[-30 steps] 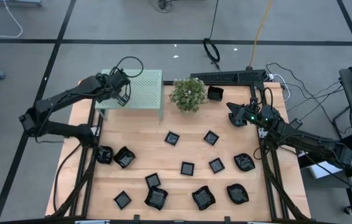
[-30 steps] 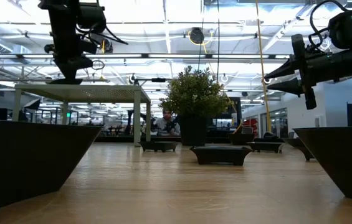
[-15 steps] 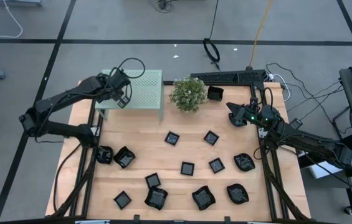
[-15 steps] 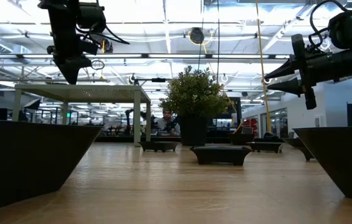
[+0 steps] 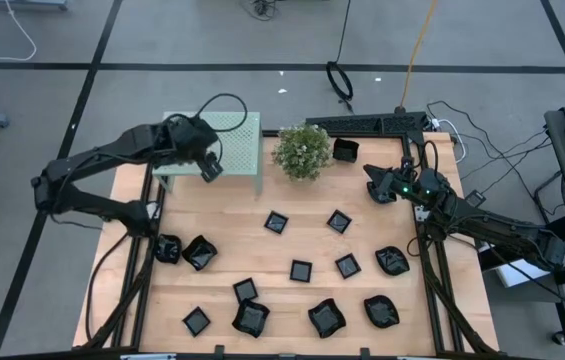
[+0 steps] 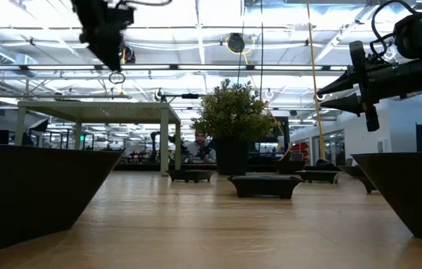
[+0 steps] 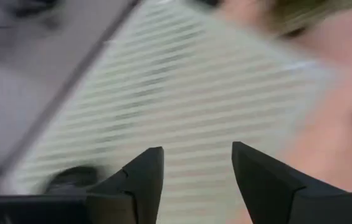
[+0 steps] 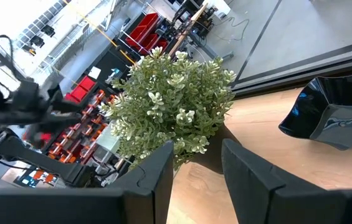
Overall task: Pick & Place Mini shaped plates
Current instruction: Put the distorted square plate on the shelf
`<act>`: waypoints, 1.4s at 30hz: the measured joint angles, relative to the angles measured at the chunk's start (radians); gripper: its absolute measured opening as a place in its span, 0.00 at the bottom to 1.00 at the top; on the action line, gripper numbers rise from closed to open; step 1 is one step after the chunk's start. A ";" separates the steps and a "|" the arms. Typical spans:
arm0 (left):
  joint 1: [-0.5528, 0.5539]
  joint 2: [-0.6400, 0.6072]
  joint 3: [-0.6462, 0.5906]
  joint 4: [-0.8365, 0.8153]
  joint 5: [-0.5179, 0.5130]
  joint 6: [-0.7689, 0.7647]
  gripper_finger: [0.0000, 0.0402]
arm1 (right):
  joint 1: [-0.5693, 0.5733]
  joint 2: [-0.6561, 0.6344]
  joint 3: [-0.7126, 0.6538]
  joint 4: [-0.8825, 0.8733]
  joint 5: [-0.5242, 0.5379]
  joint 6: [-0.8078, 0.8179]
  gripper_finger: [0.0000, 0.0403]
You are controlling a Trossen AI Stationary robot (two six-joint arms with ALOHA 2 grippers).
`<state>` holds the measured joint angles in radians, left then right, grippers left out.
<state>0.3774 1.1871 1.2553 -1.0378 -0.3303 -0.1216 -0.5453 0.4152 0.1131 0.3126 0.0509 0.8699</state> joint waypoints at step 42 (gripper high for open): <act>-0.738 0.463 -0.378 0.125 0.382 -1.107 0.43 | 0.000 0.000 0.000 0.000 0.000 0.000 0.31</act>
<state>-0.3609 1.6497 0.8769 -0.9130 0.0516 -1.2282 -0.5453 0.4152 0.1131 0.3126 0.0509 0.8696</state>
